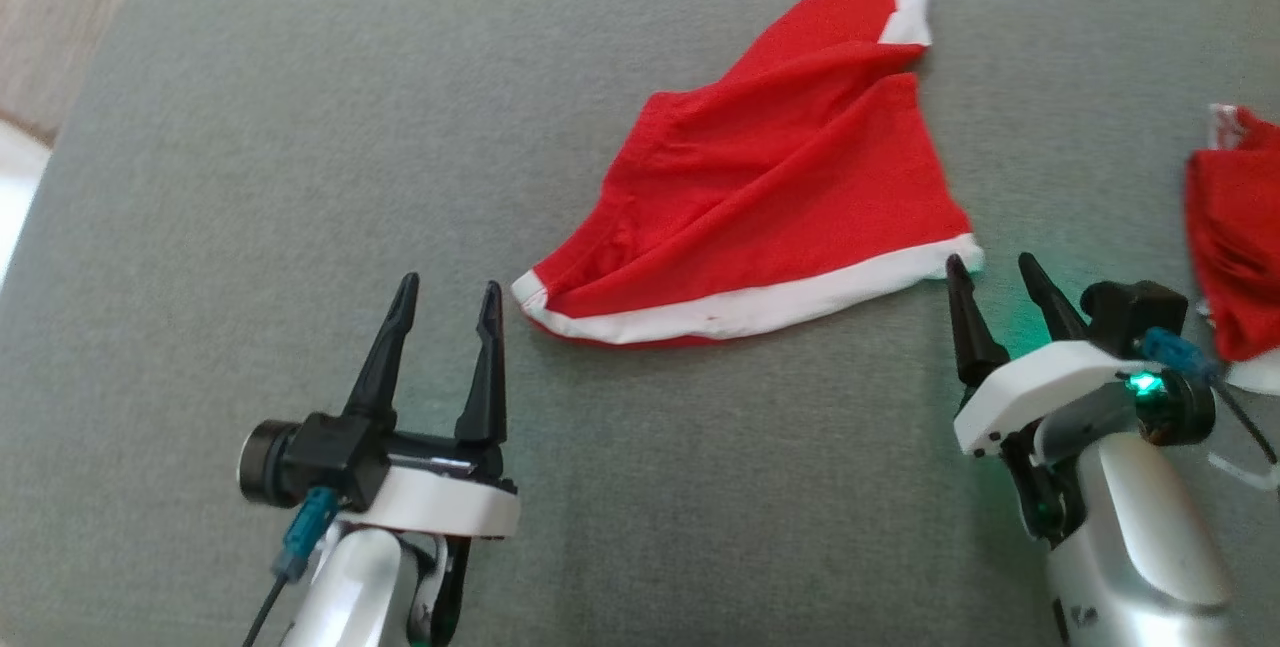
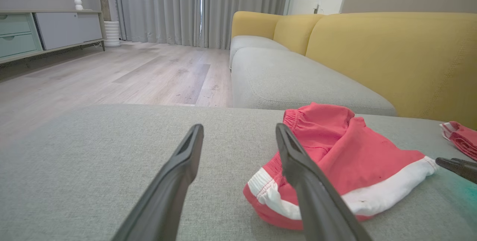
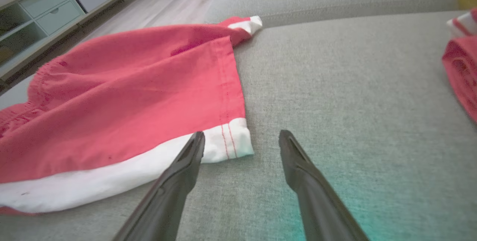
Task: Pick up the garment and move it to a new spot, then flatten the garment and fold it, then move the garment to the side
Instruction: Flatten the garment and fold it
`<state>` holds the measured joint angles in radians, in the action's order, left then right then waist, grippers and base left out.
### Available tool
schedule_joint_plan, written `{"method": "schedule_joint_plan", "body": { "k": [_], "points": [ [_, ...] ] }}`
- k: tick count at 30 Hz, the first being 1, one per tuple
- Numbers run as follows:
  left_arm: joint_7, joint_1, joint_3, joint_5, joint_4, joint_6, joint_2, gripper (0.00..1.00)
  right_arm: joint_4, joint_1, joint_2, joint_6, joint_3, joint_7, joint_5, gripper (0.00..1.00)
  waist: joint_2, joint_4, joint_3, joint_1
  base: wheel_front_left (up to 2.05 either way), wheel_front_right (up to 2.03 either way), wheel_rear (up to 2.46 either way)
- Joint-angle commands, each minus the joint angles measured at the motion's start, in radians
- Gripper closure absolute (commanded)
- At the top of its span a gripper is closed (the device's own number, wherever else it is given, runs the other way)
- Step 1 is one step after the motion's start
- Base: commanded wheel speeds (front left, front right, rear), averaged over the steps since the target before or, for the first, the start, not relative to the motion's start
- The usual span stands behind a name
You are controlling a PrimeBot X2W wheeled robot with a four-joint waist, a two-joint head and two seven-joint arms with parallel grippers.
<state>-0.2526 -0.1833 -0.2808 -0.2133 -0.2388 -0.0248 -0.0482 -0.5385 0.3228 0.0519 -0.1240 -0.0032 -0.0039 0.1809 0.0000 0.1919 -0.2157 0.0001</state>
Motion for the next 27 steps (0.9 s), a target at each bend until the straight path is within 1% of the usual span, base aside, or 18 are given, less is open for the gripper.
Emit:
{"method": "schedule_joint_plan", "body": {
  "k": [1,5,10,11,12,13,17,20,27],
  "points": [
    [-0.009,-0.040,0.022,-0.005,0.026,0.007,-0.002,0.00,0.016,0.037,-0.002,-0.007,0.018,-0.003,0.001,0.00,0.0000,0.017,-0.014,-0.0001,0.00,0.00,0.00],
    [-0.009,-0.053,0.003,-0.016,0.022,0.015,-0.002,0.00,-0.073,0.088,-0.002,-0.007,0.006,-0.028,-0.006,0.00,0.0000,0.035,-0.025,-0.0001,0.00,0.00,0.00],
    [-0.009,-0.053,-0.003,-0.025,0.023,0.022,-0.002,0.00,-0.135,0.115,-0.002,-0.007,0.018,-0.062,-0.003,0.00,0.0000,0.040,-0.027,-0.0001,0.00,0.00,0.00],
    [-0.009,-0.053,-0.003,-0.025,0.023,0.023,-0.002,0.00,-0.145,0.119,-0.002,-0.007,0.023,-0.067,-0.002,0.04,0.0000,0.039,-0.027,-0.0001,0.00,0.00,0.00],
    [-0.009,-0.052,-0.002,-0.026,0.022,0.023,-0.002,0.00,-0.155,0.123,-0.002,-0.007,0.028,-0.071,-0.002,0.91,0.0000,0.038,-0.026,-0.0001,0.00,0.00,0.00],
    [-0.009,-0.052,-0.001,-0.026,0.020,0.023,-0.002,0.00,-0.163,0.127,-0.002,-0.007,0.033,-0.075,-0.004,1.00,0.0000,0.037,-0.026,-0.0001,0.00,0.00,0.00],
    [-0.009,-0.053,0.006,-0.022,0.014,0.023,-0.002,0.00,-0.183,0.135,-0.002,-0.007,0.045,-0.103,-0.008,1.00,0.0000,0.025,-0.019,-0.0001,0.00,0.00,0.00],
    [-0.009,-0.046,0.011,-0.018,0.008,0.025,-0.002,0.00,-0.187,0.126,-0.002,-0.007,0.028,-0.134,-0.015,1.00,0.0000,0.013,-0.003,-0.0001,0.00,0.00,0.00],
    [-0.009,-0.032,0.020,-0.013,0.002,0.020,-0.002,0.00,-0.150,0.085,-0.002,-0.007,-0.006,-0.162,-0.026,1.00,0.0000,-0.015,0.028,-0.0001,0.00,0.00,0.00]
  ]
}}
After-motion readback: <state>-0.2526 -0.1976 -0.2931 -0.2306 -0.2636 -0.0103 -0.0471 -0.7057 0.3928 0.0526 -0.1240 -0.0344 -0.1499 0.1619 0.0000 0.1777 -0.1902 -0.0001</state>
